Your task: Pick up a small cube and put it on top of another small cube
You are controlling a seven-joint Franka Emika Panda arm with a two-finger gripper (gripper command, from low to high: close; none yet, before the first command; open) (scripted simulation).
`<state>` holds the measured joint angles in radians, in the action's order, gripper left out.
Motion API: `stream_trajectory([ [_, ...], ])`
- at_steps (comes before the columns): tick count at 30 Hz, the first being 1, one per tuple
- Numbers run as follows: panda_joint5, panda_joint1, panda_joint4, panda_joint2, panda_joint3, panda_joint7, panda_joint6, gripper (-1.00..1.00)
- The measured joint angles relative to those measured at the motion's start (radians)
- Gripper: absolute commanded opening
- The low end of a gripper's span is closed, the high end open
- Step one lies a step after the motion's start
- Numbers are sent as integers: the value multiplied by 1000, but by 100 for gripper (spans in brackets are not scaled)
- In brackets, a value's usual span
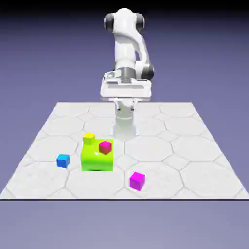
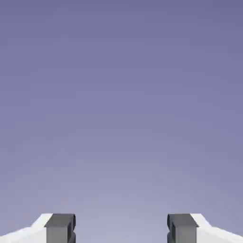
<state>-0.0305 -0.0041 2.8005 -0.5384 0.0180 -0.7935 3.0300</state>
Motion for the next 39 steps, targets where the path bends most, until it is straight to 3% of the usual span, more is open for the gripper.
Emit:
stream_trajectory([
  [29, -733, -388, -228, 761, 432, -1261, -169, 0],
  [39, -1085, -250, -353, 982, 237, -1556, -102, 0],
])
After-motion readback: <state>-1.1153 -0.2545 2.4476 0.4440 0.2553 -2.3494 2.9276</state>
